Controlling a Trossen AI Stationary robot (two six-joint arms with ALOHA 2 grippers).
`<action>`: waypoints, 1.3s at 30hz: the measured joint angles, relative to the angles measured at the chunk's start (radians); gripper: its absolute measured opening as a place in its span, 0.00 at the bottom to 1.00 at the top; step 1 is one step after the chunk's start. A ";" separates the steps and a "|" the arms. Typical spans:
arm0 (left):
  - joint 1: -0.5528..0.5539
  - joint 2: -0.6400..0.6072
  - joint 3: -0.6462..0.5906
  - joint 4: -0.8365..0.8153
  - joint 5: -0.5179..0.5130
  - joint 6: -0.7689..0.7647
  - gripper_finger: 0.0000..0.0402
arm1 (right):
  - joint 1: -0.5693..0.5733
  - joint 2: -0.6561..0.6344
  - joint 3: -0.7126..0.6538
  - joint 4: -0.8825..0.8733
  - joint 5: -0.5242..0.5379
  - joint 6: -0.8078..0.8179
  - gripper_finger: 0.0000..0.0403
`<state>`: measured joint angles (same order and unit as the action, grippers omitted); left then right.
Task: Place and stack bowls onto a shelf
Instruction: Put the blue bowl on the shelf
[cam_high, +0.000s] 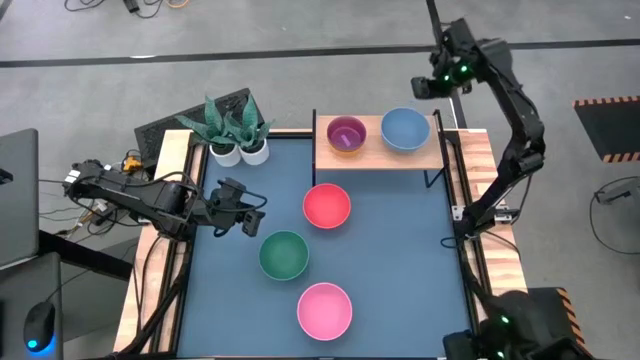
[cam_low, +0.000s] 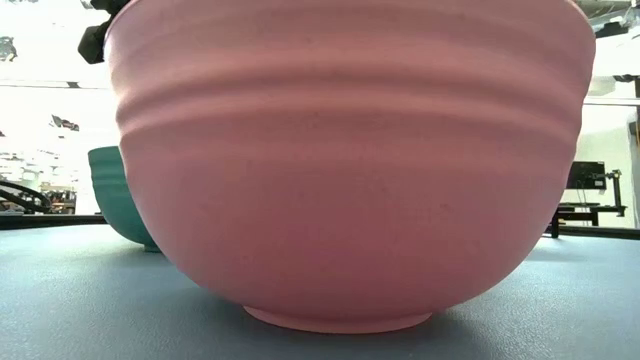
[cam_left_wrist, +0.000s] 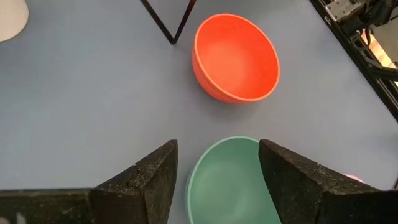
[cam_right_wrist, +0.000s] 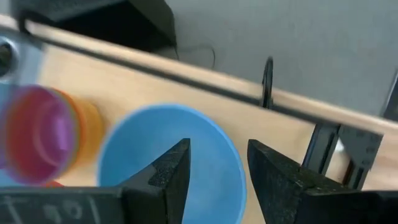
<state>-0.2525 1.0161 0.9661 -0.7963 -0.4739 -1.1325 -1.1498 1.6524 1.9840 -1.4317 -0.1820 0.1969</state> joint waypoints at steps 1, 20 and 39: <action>0.000 0.000 0.000 0.000 0.006 0.004 0.52 | 0.006 0.000 0.033 -0.009 0.000 0.006 0.46; 0.000 0.000 0.000 0.000 0.047 0.033 0.52 | 0.584 -0.189 0.155 -0.133 0.119 0.190 0.45; 0.000 0.000 0.000 0.000 0.045 0.020 0.52 | 1.153 -0.132 -0.298 0.305 0.368 0.544 0.45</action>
<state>-0.2526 1.0161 0.9661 -0.7963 -0.4288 -1.1128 0.0033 1.5199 1.6862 -1.1263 0.1855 0.7411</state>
